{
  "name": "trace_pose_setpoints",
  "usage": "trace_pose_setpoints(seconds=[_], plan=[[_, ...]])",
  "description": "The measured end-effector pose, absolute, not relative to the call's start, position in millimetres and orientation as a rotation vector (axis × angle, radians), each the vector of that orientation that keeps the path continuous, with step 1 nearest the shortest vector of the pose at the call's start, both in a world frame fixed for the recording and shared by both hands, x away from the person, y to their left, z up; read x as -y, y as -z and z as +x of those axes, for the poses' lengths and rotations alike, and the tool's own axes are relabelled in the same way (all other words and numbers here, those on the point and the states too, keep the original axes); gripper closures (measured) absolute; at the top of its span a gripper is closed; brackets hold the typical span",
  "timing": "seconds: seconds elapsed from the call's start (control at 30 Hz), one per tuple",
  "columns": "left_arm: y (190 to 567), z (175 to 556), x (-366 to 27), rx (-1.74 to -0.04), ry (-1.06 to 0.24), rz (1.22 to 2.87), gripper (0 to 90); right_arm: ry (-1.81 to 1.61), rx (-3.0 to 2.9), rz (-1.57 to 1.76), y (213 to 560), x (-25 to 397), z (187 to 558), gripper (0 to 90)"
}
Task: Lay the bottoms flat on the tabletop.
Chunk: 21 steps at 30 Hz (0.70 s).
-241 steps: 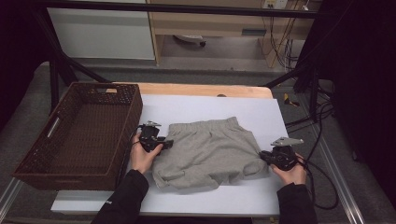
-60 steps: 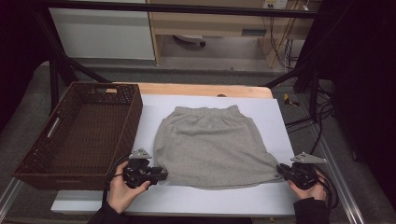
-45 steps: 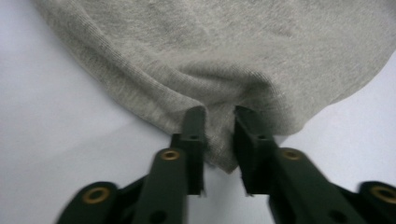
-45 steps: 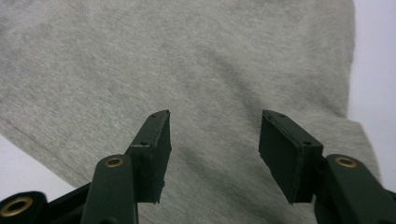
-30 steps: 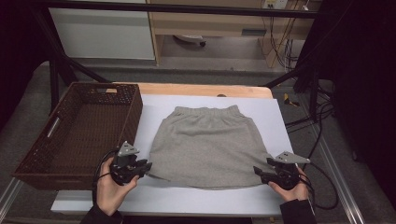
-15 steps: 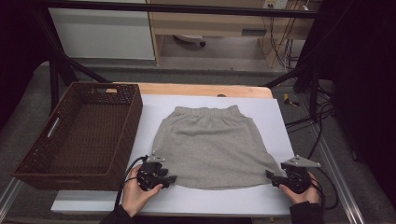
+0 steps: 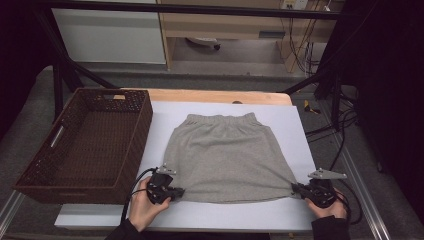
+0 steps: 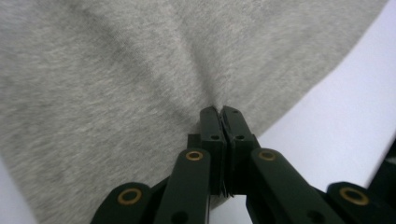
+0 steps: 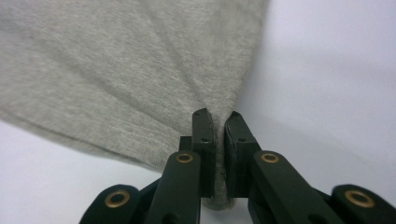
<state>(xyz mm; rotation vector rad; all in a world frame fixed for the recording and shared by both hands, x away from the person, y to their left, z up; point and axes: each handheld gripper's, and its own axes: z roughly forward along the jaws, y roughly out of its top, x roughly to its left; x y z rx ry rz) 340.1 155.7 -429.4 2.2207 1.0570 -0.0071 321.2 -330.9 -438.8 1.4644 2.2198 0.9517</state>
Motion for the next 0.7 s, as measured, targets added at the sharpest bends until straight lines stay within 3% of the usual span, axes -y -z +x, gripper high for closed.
trace_pose_setpoints(seconds=[0.13,0.17,0.23,0.47,0.7], plan=[[415,335,-164,-1.028,0.011,2.248,88.0,-0.964,-2.235,1.481,423,340,312,84.3],[413,335,-164,-1.023,0.007,2.225,86.9,-0.968,-2.236,1.484,420,341,311,80.7],[412,335,-163,-1.013,-0.001,2.218,80.8,-0.92,-2.206,1.475,418,341,311,64.8],[414,352,-162,-1.027,-0.121,2.152,43.0,-0.982,-2.152,1.413,427,326,330,41.8],[413,372,-165,-1.006,-0.18,2.109,20.5,-0.944,-2.177,1.402,440,314,362,53.4]])
